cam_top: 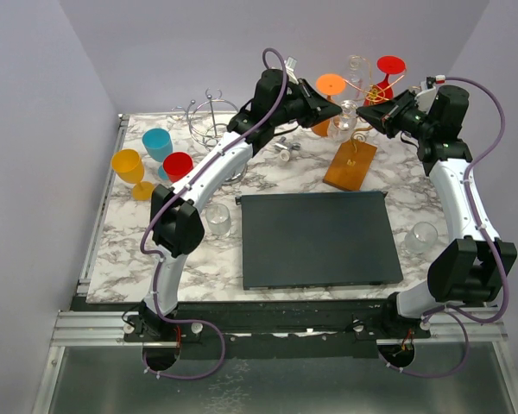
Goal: Take the wine glass off the wine glass rack
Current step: Pick up the wine glass from the wine rack.
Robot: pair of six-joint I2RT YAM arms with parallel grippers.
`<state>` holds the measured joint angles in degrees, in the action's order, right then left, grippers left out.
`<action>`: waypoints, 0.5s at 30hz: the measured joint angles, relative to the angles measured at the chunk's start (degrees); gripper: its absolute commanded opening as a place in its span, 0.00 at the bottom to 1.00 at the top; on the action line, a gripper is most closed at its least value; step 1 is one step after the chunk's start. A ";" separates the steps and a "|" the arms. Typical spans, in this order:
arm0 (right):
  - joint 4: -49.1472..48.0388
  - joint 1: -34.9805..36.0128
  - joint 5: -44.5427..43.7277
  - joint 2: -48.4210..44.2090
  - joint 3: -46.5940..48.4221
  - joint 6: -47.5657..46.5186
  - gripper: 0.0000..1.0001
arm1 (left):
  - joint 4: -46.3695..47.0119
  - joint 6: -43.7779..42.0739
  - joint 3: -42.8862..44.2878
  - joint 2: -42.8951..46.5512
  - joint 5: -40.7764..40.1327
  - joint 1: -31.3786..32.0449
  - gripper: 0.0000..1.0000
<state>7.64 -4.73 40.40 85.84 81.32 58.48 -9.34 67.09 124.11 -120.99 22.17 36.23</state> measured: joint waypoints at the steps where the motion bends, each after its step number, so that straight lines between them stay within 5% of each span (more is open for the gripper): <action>1: -0.02 0.00 0.04 0.02 0.09 0.00 0.10 | -0.02 0.02 0.09 0.00 0.09 0.00 0.00; 15: -1.49 -0.37 1.36 0.52 0.15 1.49 0.19 | 0.20 3.26 2.01 -1.51 1.81 -0.33 0.00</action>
<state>6.15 -5.10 41.76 86.37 81.47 59.96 -9.15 70.35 126.13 -122.50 23.99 35.90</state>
